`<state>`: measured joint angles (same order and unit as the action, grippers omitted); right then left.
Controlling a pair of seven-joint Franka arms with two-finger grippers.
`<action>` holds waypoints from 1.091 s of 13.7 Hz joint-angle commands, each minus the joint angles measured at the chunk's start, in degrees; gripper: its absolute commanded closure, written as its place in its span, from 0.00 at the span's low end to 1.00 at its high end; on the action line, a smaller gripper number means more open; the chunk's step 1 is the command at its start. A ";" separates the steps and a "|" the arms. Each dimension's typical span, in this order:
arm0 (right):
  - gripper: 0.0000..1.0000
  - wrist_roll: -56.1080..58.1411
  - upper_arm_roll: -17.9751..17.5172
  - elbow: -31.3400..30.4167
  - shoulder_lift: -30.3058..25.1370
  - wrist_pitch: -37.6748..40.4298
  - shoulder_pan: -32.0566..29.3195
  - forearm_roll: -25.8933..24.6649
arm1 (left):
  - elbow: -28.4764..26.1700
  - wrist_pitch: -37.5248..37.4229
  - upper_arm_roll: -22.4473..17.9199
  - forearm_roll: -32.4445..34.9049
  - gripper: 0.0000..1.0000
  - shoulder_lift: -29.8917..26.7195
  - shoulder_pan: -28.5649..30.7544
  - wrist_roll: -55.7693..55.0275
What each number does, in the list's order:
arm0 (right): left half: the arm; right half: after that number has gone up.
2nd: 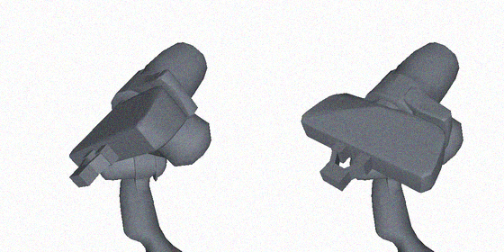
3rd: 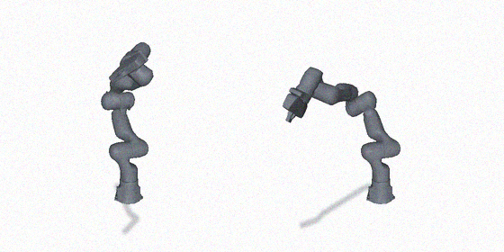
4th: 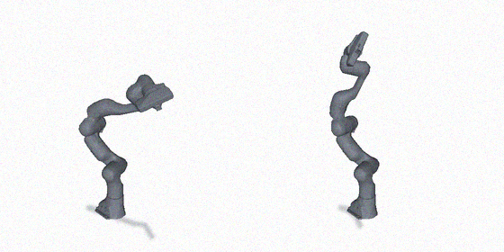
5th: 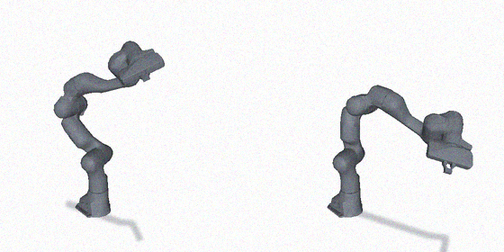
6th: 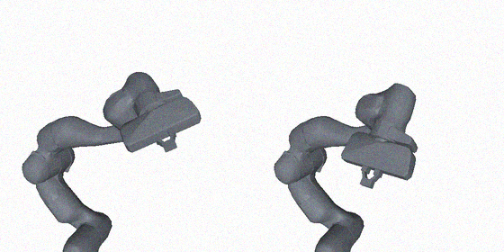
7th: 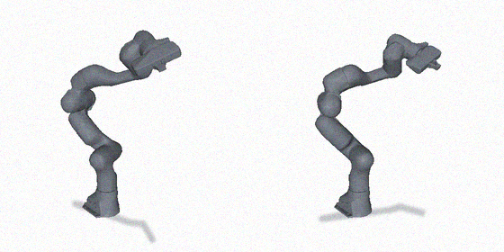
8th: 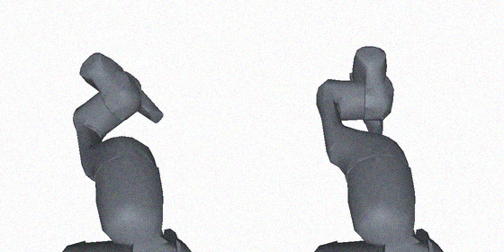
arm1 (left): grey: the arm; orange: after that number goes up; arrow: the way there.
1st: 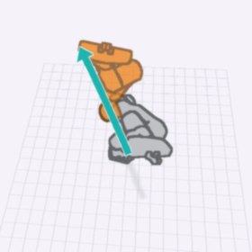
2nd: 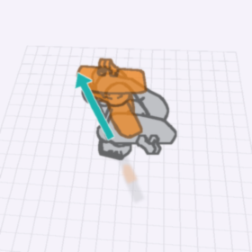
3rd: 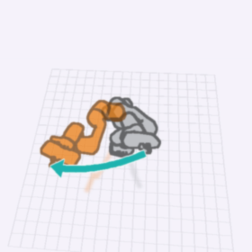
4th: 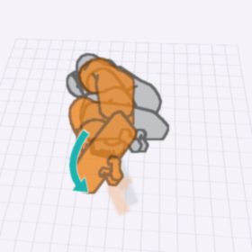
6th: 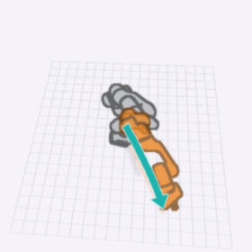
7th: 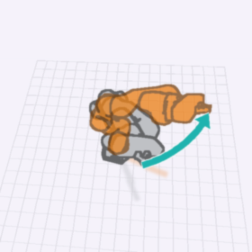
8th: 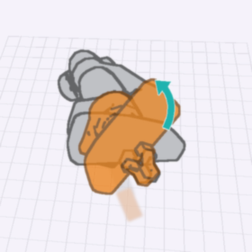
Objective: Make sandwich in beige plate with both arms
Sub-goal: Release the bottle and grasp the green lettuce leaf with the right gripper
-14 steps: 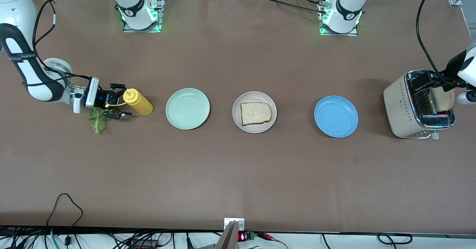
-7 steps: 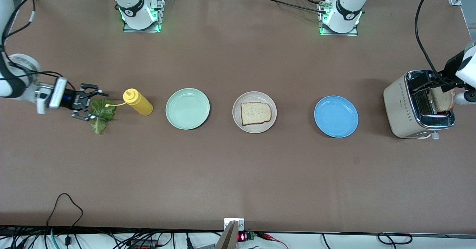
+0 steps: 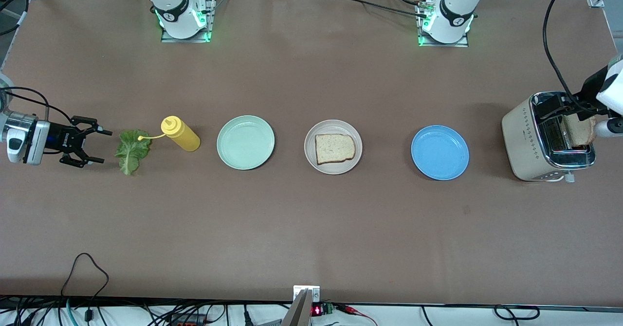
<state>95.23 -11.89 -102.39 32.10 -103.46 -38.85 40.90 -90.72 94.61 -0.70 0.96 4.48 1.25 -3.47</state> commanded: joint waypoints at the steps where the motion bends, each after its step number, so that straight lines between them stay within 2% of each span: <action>1: 0.00 -14.33 -0.41 -0.18 -2.30 -3.04 0.97 -4.85 | 0.28 0.04 0.09 0.01 0.00 0.00 0.07 1.01; 5: 0.00 -32.08 -1.12 -0.18 -4.85 -9.82 4.48 -12.22 | 0.28 0.04 0.09 0.01 0.00 0.00 0.07 1.01; 6: 0.00 -37.52 -2.77 -0.09 -5.03 -11.92 4.75 -14.86 | 0.28 0.04 0.09 0.01 0.00 0.00 0.07 1.01; 10: 0.00 -57.83 -7.88 -0.27 -5.03 -20.10 5.80 -28.12 | 0.28 0.04 0.09 0.01 0.00 0.00 0.07 1.01; 15: 0.00 -80.86 -8.24 -0.80 -2.84 -25.91 9.58 -42.89 | 0.28 0.04 0.09 0.01 0.00 0.00 0.07 1.01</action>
<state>21.37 -19.98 -102.81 28.62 -127.67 -30.40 2.49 -90.72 94.62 -0.69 0.96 4.48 1.24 -3.47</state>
